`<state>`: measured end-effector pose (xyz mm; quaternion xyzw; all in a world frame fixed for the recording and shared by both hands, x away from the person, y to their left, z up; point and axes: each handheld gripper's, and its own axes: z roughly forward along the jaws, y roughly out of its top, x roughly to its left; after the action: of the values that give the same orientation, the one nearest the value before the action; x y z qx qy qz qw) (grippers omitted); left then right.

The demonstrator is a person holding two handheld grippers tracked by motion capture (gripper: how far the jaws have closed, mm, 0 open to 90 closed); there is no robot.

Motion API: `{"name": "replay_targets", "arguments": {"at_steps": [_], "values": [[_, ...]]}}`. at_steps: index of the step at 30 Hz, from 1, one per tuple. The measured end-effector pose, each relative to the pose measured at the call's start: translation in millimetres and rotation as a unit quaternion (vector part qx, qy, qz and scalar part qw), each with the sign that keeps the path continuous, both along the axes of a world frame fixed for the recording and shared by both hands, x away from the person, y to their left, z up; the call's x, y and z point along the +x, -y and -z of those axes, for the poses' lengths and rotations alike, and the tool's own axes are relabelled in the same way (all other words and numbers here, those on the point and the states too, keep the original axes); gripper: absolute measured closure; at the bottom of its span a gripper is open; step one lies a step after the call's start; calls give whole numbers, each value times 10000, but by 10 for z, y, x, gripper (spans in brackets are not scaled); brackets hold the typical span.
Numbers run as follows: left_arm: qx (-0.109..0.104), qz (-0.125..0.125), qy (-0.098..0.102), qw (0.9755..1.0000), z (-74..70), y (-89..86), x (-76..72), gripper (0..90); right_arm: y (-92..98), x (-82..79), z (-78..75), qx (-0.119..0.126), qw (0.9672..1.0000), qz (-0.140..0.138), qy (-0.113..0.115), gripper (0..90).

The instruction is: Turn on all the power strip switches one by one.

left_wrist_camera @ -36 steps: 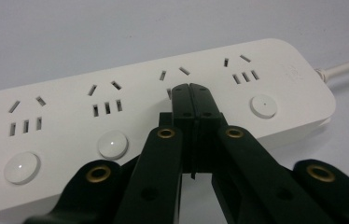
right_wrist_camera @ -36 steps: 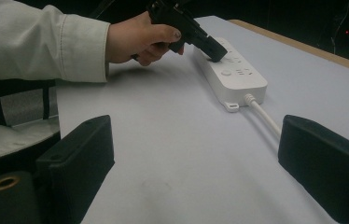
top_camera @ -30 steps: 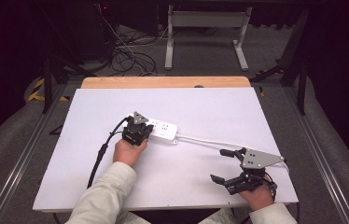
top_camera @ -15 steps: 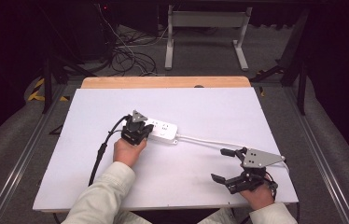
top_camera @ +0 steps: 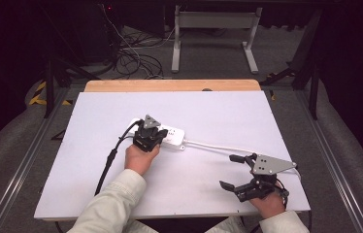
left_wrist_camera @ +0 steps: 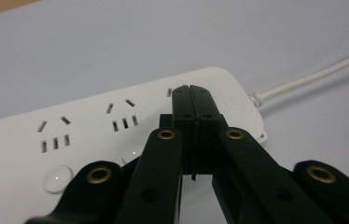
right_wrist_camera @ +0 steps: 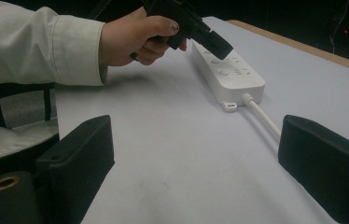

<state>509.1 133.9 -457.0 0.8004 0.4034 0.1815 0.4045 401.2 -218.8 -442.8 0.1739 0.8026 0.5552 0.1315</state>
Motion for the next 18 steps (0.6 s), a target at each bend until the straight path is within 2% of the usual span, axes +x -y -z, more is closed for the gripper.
{"name": "replay_targets", "arguments": {"at_steps": [4,8,11,16,18], "values": [[99,8,1,10000,30,47,-3,900,-1,7,5,-1,10000,-8,-7,109],[63,1,-23,10000,33,54,5,900,-6,4,5,-19,10000,-11,-5,109],[264,-49,6,9996,60,78,12,900,-7,2,5,-17,10000,-15,-2,109],[286,2,-22,9996,89,91,17,900,-9,2,7,-29,10000,-15,-17,110],[221,42,-31,9997,96,112,7,900,-8,6,8,-26,10000,-24,-7,109]]}}
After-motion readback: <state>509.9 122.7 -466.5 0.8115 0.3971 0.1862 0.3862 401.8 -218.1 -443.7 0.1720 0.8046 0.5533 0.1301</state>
